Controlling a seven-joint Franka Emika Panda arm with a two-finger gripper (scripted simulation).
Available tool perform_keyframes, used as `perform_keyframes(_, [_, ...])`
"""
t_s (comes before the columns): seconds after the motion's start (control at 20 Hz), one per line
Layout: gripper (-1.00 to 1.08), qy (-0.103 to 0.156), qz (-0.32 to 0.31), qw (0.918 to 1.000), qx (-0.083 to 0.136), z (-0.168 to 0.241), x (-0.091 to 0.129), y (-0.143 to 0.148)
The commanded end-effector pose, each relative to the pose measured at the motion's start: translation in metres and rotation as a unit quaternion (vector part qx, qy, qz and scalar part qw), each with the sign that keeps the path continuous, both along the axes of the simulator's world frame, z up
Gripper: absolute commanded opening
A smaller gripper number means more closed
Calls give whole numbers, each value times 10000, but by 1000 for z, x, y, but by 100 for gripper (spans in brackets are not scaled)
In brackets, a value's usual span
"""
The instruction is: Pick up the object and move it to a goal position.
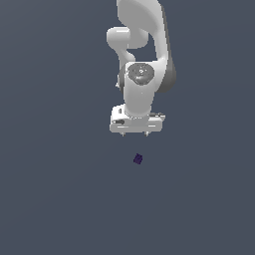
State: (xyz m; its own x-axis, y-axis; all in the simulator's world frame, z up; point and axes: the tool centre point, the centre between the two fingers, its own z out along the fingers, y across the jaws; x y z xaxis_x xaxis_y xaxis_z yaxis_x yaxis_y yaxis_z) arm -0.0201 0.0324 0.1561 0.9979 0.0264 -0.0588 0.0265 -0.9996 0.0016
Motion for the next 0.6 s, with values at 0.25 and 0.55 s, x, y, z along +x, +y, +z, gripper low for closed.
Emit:
perform_keyframes(0.25, [100, 85, 87, 9999, -2, -3, -2, 3])
perform_keyframes(0.55, [100, 174, 191, 9997, -4, -6, -5, 6])
